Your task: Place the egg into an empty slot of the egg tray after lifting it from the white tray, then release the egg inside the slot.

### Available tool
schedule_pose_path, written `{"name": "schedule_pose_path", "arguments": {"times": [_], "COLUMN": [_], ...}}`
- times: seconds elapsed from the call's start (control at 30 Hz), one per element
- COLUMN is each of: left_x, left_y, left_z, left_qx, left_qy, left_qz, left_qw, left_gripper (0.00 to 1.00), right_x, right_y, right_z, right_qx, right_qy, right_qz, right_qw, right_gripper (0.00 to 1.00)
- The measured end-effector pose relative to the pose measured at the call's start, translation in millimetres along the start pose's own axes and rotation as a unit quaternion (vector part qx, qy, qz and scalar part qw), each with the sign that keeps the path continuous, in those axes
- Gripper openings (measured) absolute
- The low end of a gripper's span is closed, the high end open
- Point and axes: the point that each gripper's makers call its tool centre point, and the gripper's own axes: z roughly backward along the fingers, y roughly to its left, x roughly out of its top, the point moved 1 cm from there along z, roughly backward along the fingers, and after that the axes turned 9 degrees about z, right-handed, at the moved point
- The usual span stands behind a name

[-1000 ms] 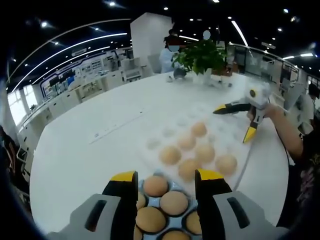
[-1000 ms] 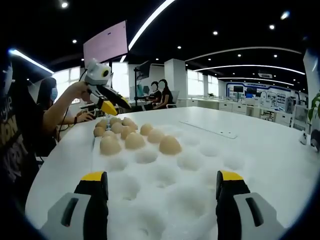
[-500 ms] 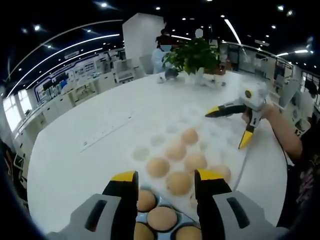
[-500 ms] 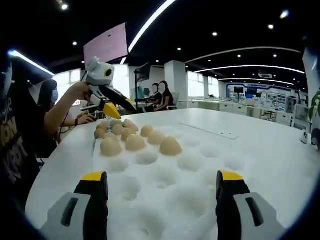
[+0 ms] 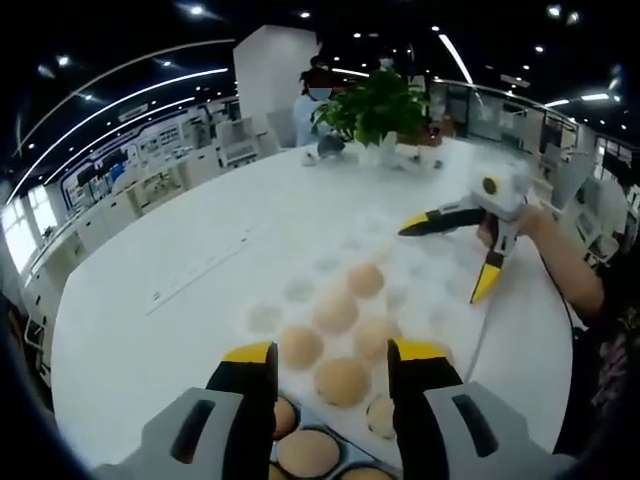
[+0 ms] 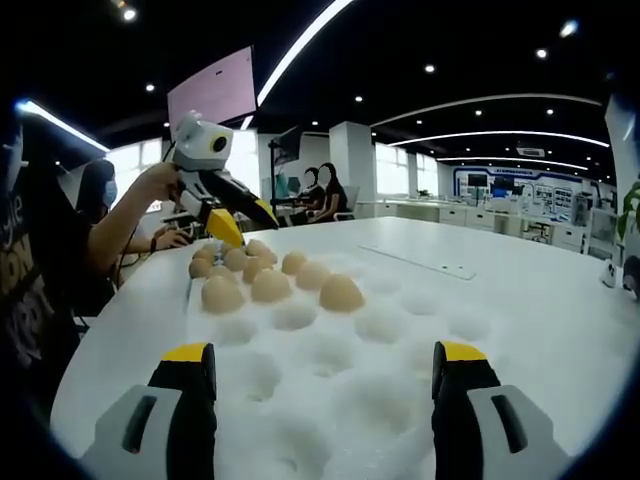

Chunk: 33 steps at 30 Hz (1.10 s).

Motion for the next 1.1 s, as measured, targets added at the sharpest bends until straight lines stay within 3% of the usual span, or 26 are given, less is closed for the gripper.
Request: {"name": "schedule_pose_path", "arguments": {"times": [0.87, 1.1], "left_x": [17.0, 19.7], "left_y": [-1.6, -10.2], "left_z": [-34, -39], "left_qx": [-0.029, -0.034], "left_qy": [0.015, 0.016], "left_qz": [-0.018, -0.025], "left_qw": [0.9993, 0.9990], "left_gripper": [0.44, 0.43], "right_x": [2.4, 2.6], "right_y": [0, 0], "right_z": [1, 2], "right_qx": [0.004, 0.005], "right_qy": [-0.016, -0.018], "right_qz": [-0.006, -0.007], "right_qw": [0.9998, 0.9998], "right_gripper": [0.93, 0.93]}}
